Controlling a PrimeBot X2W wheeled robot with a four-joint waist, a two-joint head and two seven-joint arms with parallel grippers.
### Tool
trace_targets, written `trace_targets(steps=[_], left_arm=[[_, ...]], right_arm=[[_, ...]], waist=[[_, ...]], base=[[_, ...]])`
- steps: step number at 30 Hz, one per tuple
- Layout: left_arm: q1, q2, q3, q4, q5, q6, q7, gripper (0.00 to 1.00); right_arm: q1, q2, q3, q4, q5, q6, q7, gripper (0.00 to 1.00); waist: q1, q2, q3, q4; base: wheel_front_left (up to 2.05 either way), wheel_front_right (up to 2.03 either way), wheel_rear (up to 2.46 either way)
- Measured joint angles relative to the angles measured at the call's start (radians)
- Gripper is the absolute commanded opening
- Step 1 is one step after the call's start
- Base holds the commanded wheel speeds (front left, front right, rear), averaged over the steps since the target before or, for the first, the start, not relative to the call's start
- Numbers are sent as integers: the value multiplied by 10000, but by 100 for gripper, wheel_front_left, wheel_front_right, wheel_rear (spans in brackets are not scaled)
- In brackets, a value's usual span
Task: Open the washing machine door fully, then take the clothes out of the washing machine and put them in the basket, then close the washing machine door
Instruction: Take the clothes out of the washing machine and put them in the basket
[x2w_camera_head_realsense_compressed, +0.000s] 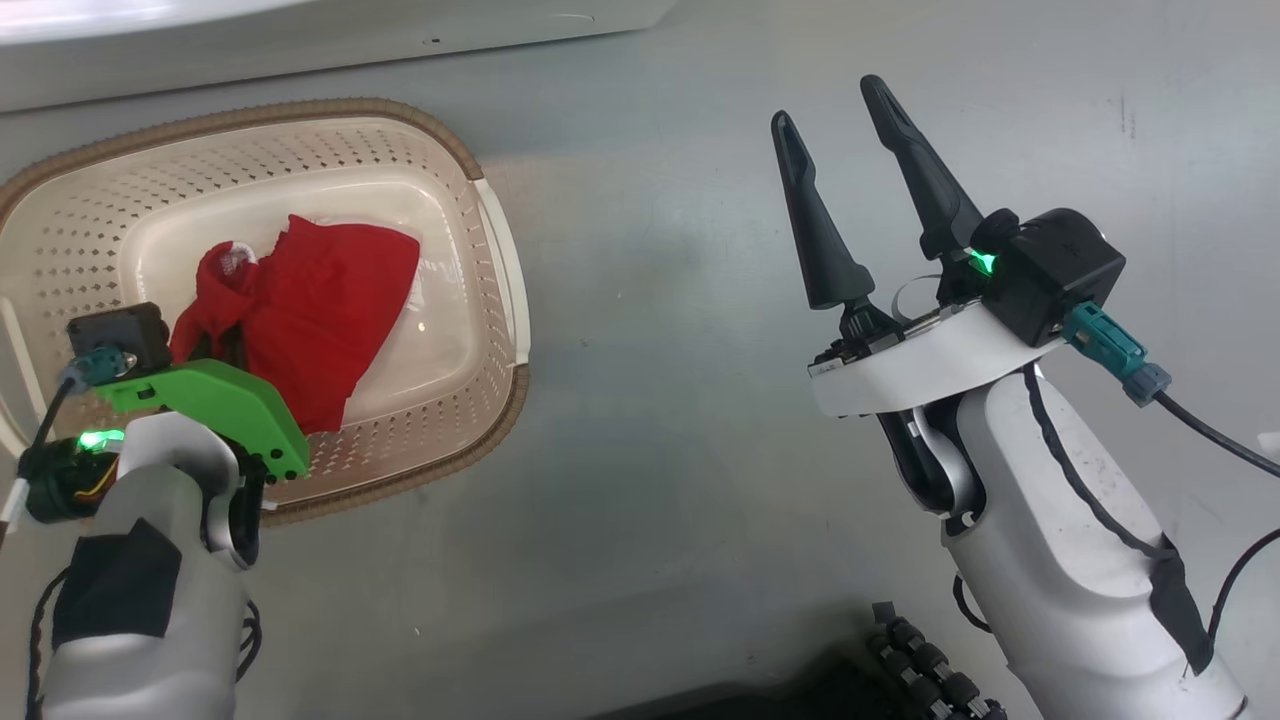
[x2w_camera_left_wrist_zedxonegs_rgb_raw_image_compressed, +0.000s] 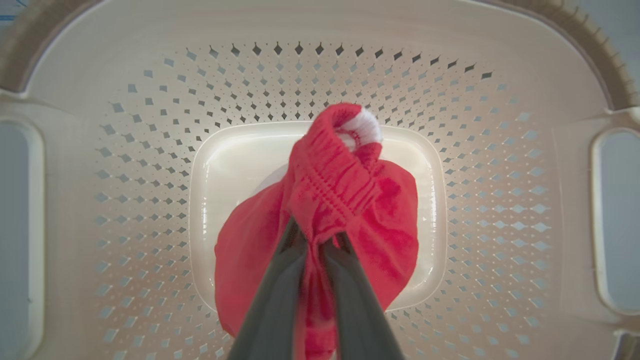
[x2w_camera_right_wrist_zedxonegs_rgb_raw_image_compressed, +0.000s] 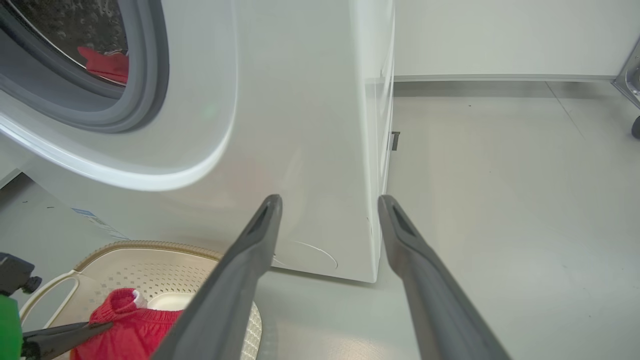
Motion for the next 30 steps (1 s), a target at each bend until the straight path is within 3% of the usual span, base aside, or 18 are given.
trace_targets(steps=[3, 4, 5, 6, 7, 8, 20, 30], left_arm=[[-251, -15, -2, 267, -12, -86, -13, 0], [-304, -15, -4, 353, -12, -142, -19, 9], [-347, -15, -2, 447, -12, -169, -102, 36], [-382, -15, -2, 562, -12, -174, -180, 55], [-389, -15, -4, 644, -12, -174, -199, 93], [-390, -21, 12, 732, -12, -196, -282, 100], [-424, -40, -13, 1515, 15, -458, -1363, 100], [-361, -322, -6, 1521, -90, -968, -2376, 100]], right_arm=[[-90, 0, 12, 6, 61, 0, 0, 100], [-99, 0, 13, 15, 61, 0, 0, 100], [-105, 0, 13, 35, 61, 0, 0, 100], [-110, 0, 12, 79, 61, 0, 0, 100], [-113, -2, 4, 130, 61, 2, 0, 100], [-114, -2, 0, 173, 61, 2, 0, 100], [-35, -2, -127, 663, 59, 17, 0, 100], [623, -4, -637, 1279, -142, 17, 0, 100]], waist=[[0, 0, 34, 1], [0, 0, 34, 1], [0, 0, 31, 2], [0, 0, 17, 4], [0, 0, -10, 8], [0, 0, -46, 13], [0, 0, -879, 94], [0, 0, -1977, 362]], base=[[0, 0, 0], [0, 0, 0], [0, 0, 0], [0, 0, 0], [0, 0, 0], [0, 0, 0], [0, 0, 0], [0, 0, 0]])
